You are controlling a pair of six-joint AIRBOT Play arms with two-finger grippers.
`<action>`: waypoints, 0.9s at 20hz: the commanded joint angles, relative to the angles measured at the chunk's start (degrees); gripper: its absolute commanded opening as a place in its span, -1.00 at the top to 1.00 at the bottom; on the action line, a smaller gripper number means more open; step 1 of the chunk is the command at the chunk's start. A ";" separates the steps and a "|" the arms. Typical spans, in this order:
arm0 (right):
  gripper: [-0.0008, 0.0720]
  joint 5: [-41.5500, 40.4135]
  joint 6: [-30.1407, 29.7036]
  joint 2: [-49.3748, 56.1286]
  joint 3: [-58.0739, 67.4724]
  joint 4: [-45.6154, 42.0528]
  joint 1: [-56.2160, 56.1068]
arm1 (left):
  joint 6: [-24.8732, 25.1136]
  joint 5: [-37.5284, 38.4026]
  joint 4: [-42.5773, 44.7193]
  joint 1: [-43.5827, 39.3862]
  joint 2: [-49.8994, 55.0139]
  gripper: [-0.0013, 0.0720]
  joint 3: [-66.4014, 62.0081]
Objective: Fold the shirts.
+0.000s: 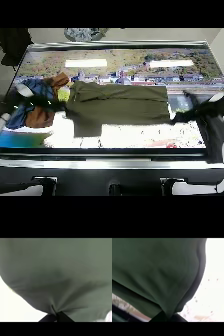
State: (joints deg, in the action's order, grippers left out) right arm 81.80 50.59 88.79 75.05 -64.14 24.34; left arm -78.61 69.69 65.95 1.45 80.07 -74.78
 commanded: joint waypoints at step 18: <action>0.87 -11.58 2.34 -43.78 39.93 -11.67 0.04 | -10.19 -13.62 7.15 -3.43 -32.59 0.88 -41.90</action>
State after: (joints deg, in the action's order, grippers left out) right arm 67.85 51.81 45.52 114.74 -73.80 24.43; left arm -87.74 57.06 73.03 -1.87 47.77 -116.60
